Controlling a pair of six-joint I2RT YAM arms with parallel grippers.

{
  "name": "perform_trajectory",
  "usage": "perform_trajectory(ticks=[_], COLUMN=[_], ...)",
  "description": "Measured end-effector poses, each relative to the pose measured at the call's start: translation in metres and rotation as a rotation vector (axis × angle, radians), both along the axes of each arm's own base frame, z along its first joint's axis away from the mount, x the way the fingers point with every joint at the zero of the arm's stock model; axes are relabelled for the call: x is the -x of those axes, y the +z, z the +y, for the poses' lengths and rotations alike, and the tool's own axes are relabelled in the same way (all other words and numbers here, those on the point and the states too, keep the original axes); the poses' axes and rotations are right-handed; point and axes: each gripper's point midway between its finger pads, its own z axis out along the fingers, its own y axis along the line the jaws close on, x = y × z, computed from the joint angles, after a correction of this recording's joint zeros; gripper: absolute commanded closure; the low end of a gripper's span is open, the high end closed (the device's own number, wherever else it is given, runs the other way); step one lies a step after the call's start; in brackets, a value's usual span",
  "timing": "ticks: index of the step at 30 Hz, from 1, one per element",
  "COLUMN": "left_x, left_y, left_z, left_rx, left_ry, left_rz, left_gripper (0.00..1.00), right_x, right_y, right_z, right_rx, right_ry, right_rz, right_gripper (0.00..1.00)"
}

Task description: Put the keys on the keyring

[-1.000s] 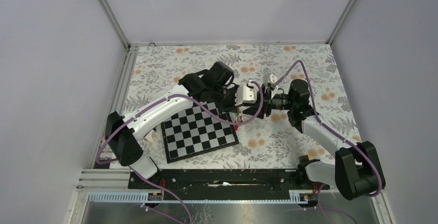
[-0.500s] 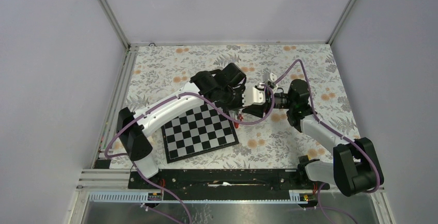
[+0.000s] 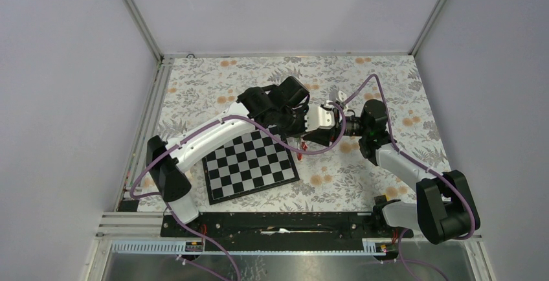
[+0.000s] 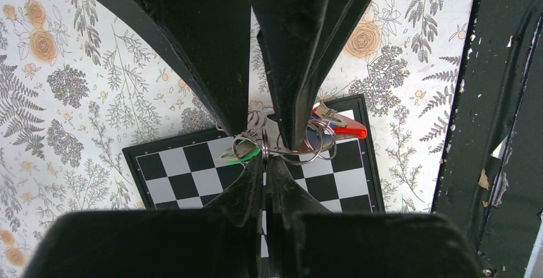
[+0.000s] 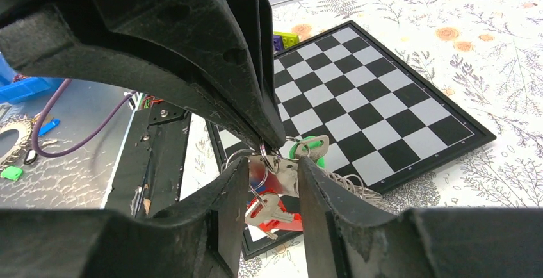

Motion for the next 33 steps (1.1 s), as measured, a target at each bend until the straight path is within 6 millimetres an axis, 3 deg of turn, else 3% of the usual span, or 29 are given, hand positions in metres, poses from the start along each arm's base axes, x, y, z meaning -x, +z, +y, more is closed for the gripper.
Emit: perform_trajectory(ticks=[15,25,33], left_x=[0.003,0.0037,0.0045], left_y=[-0.0017,-0.0062,-0.0074], left_z=[-0.0011,-0.0027,-0.0036], left_rx=[0.006,0.0,0.001], left_ry=[0.007,0.006,0.005], left_rz=[0.022,0.037,0.045], left_gripper=[1.0,1.0,1.0], right_x=[0.0025,0.0034,0.0065], right_y=[-0.0003,0.0018,-0.0002], right_z=[0.0017,0.0028,0.0044], right_rx=[-0.001,-0.007,-0.005], right_ry=[0.007,0.014,0.034], right_rz=[0.01,0.01,0.016], right_gripper=[0.68,0.8,0.82])
